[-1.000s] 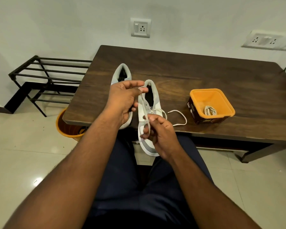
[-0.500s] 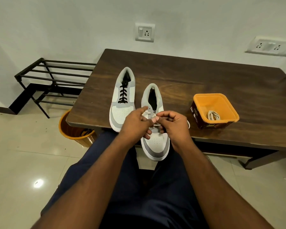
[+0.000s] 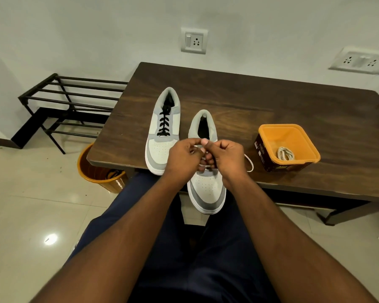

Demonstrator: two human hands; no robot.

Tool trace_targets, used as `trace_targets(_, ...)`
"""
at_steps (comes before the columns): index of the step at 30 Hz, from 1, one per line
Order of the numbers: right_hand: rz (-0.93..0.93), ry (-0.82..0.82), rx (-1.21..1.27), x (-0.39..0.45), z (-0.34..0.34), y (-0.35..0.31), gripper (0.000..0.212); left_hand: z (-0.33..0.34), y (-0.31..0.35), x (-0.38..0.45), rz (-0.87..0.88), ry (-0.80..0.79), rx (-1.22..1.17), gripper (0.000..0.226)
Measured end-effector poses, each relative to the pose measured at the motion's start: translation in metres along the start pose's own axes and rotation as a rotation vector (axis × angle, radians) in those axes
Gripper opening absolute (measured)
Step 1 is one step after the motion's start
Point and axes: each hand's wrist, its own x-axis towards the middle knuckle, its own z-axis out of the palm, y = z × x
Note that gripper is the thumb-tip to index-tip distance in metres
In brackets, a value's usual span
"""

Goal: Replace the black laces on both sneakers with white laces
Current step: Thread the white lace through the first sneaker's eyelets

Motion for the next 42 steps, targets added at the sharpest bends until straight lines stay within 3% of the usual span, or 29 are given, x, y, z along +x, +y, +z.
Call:
trace_targets(3, -0.028, 0.010, -0.131, 0.010, 0.000, -0.001, 0.045, 0.004, -0.002, 0.003, 0.015, 0.012, -0.019, 0.016)
trace_targets(9, -0.129, -0.013, -0.414, 0.035, -0.004, -0.012, 0.057, 0.012, -0.003, 0.014, 0.102, 0.114, 0.175, 0.015)
trace_targets(14, -0.070, 0.124, -0.257, 0.046, -0.016, -0.011, 0.043, 0.011, 0.001, 0.027, 0.165, 0.210, 0.344, 0.014)
trace_targets(19, -0.115, 0.108, -0.401, 0.045, -0.018, 0.011, 0.019, 0.010, -0.001, 0.031, 0.183, 0.300, 0.453, 0.017)
trace_targets(24, -0.116, 0.101, -0.384, 0.039, -0.014, 0.015, 0.019, 0.013, -0.006, 0.035, 0.161, 0.268, 0.523, 0.016)
trace_targets(34, 0.053, 0.038, -0.143, 0.034, -0.021, 0.015, 0.021, 0.020, -0.009, 0.045, 0.157, 0.123, 0.790, 0.021)
trace_targets(42, 0.089, 0.015, -0.096, 0.032, -0.021, 0.015, 0.024, 0.030, -0.014, 0.050, 0.050, 0.167, 0.611, 0.016)
